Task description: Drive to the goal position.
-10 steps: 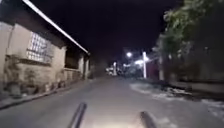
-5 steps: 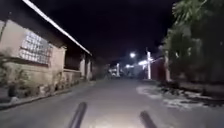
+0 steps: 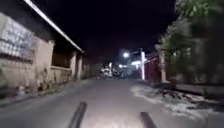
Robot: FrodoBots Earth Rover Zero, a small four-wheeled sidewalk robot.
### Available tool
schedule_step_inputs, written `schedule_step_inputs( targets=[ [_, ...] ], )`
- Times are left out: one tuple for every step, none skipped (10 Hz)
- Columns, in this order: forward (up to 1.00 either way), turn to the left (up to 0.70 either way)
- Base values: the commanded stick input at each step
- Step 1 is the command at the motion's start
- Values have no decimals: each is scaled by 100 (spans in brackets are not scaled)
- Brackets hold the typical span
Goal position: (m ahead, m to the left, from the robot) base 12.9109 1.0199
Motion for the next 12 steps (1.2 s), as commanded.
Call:
schedule_step_inputs(
  targets=[
    [100,-36],
    [100,-18],
    [100,1],
    [100,2],
    [100,2],
    [100,2],
    [100,-17],
    [100,-38],
    [100,-38],
    [100,-38],
    [100,-29],
    [100,-10]
  ],
)
